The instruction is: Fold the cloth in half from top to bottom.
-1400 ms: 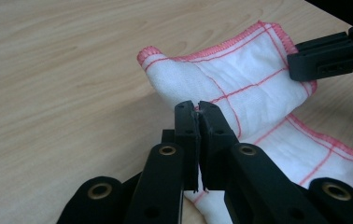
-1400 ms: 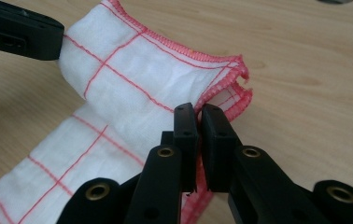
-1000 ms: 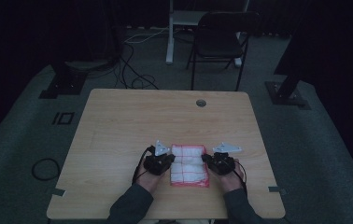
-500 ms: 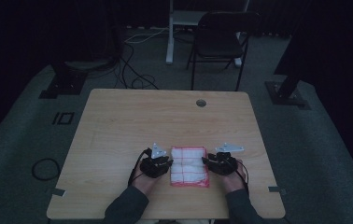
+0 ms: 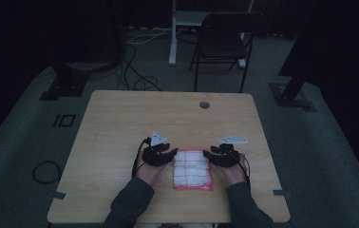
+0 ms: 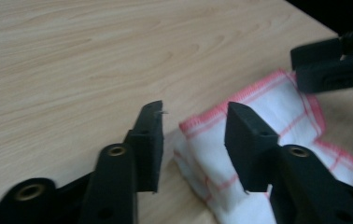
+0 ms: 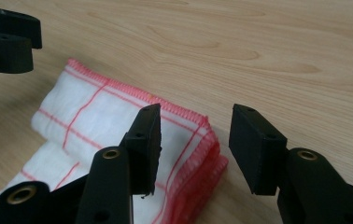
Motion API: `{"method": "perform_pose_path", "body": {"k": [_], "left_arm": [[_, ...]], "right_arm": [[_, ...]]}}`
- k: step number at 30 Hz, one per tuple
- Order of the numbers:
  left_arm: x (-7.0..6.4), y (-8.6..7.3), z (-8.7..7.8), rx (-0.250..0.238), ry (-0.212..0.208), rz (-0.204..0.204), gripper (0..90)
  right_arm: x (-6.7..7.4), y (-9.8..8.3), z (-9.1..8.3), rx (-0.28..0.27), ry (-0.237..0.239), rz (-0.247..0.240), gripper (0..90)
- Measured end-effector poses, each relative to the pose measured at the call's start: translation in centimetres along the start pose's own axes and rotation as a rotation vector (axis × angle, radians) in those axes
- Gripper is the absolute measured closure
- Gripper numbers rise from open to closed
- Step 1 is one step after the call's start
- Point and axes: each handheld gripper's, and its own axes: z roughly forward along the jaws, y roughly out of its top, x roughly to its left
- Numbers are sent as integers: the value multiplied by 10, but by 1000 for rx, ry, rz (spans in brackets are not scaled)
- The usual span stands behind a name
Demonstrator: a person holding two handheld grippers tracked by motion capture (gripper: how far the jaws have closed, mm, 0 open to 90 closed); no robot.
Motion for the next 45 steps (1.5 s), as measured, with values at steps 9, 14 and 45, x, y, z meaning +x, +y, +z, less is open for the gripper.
{"method": "perform_pose_path", "body": {"k": [9,14,45], "left_arm": [[4,-4,28,79,-35,-67,513],[4,-7,29,98,-48,-86,673],[-37,-60,-31,58,-110,32,815]], "right_arm": [[-6,0,15,62,37,43,538],[-4,-2,13,73,73,22,716],[18,-49,-48,-18,136,-70,668]]}}
